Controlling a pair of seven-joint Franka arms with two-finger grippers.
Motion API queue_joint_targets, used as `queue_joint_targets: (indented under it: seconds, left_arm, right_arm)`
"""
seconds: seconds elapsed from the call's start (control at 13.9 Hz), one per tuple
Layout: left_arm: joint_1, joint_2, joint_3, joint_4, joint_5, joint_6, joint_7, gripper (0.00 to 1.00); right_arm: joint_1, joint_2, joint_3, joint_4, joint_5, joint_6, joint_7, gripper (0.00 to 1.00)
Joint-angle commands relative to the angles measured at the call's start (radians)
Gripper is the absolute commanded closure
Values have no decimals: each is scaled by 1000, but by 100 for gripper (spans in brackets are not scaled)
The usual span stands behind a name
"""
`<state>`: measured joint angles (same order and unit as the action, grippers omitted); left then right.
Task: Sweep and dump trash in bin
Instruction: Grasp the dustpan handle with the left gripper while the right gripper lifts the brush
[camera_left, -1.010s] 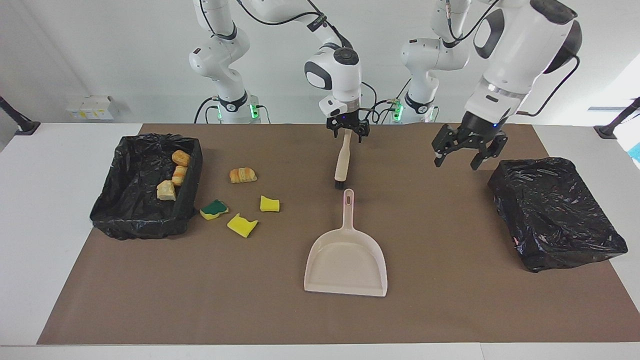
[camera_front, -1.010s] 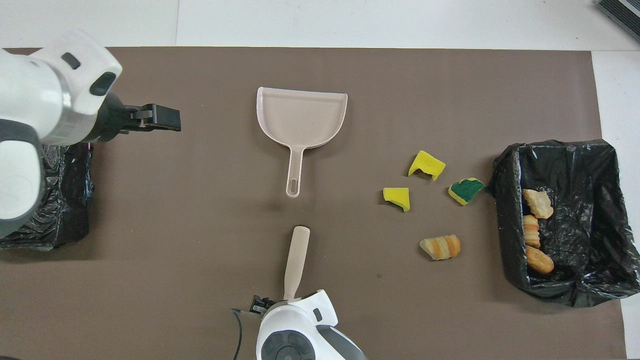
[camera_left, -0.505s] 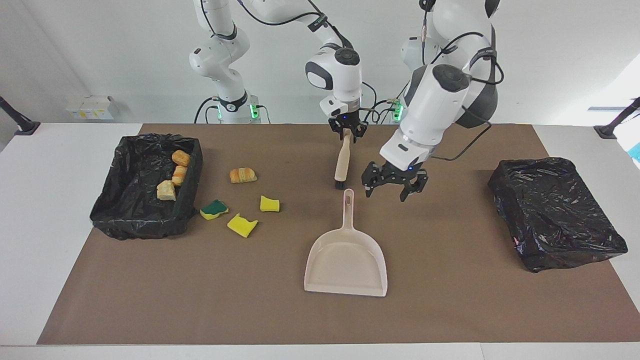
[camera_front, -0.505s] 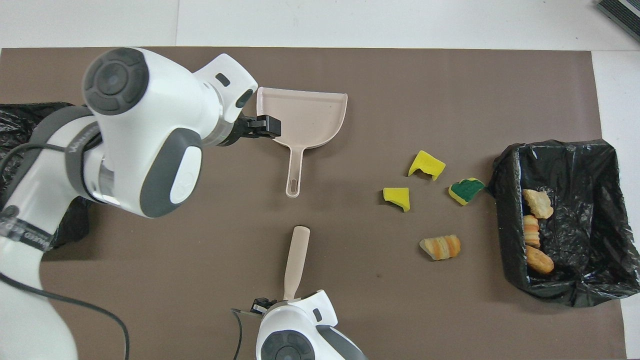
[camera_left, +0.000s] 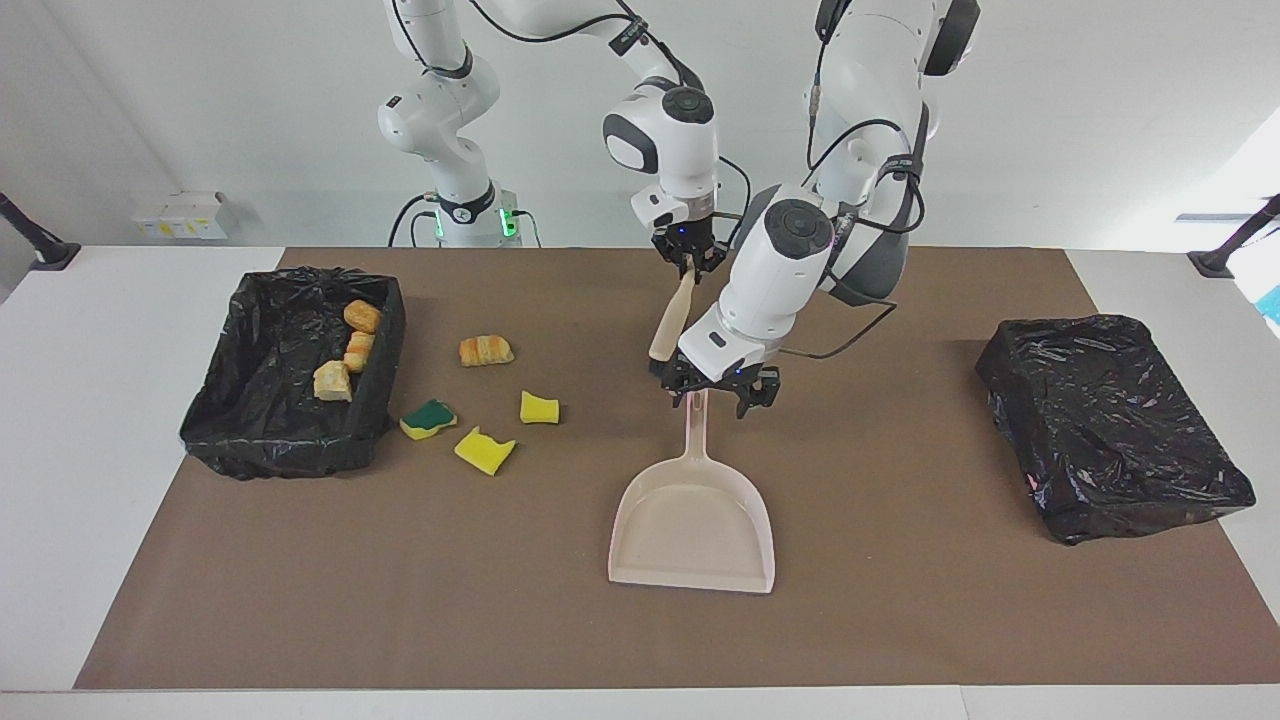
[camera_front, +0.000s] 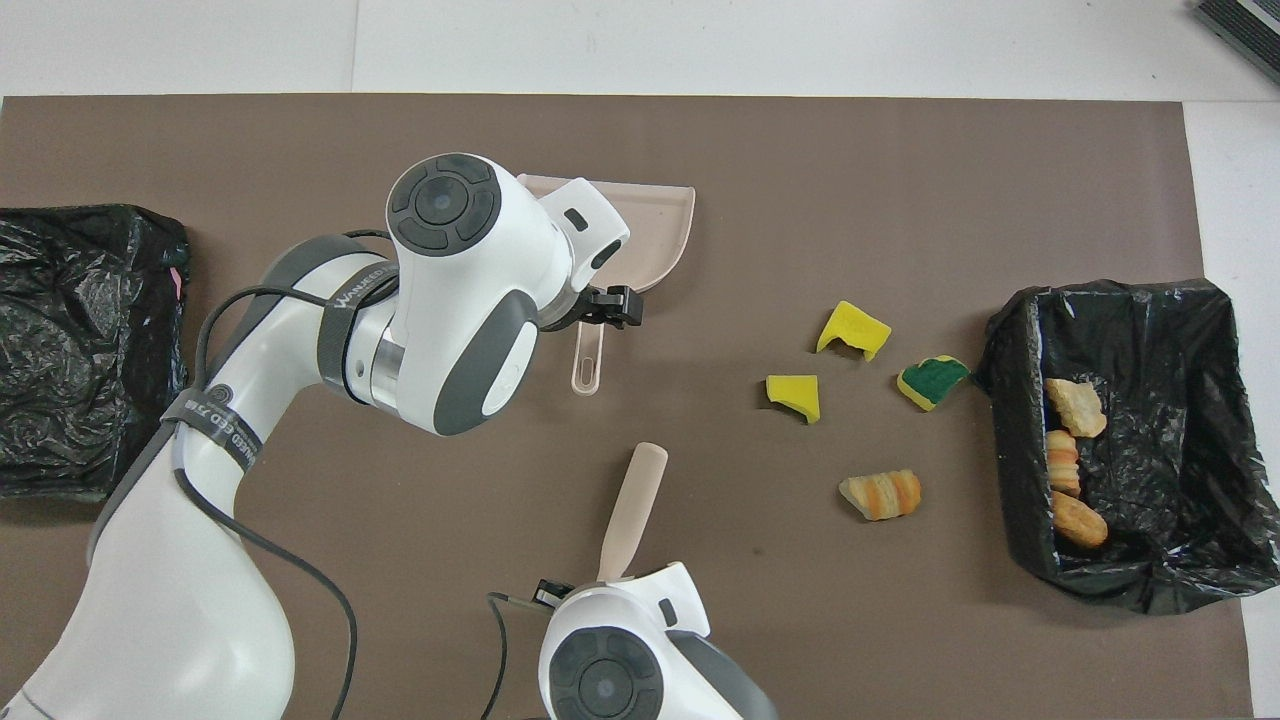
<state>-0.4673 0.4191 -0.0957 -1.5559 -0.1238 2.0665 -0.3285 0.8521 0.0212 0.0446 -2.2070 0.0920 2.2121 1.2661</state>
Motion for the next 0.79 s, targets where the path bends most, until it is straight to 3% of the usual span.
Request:
queue_joint_targets:
  seconds: [0.0,0.36,0.72]
  left_arm:
    - [-27,-6,14,-55,-3,1,2,0]
    - [-27,32,14,-64,1,35,0,0]
    - [-47,66,17,-41,35,58,-7,0]
  right_arm:
    - [-88,-60,4,0,11,-136,-68,100]
    - [-156,-69,-2,7,-98,-319,-65,100]
    - [-176,-73,-2,18,-216,-405,-132,100]
